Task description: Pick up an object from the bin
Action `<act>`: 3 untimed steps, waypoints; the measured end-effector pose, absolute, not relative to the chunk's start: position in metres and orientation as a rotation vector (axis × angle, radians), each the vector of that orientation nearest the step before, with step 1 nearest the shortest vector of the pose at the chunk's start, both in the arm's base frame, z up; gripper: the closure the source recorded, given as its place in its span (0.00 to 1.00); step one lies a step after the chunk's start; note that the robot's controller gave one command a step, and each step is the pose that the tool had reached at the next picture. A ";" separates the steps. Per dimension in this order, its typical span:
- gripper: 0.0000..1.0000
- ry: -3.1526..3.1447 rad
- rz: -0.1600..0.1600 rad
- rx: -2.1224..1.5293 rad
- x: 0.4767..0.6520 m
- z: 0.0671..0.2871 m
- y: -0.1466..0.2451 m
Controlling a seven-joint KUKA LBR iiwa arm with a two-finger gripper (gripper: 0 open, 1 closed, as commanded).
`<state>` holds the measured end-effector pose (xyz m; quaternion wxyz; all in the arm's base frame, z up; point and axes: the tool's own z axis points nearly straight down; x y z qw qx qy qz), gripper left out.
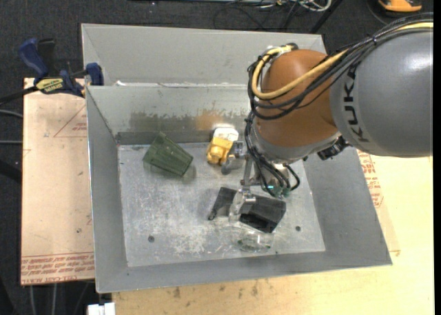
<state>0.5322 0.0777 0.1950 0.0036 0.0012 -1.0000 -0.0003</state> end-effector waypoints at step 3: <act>1.00 -3.139 -0.007 0.079 0.565 0.079 0.013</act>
Offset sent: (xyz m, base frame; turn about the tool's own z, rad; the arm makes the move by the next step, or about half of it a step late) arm 0.0336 -0.0375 -0.1250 -0.2529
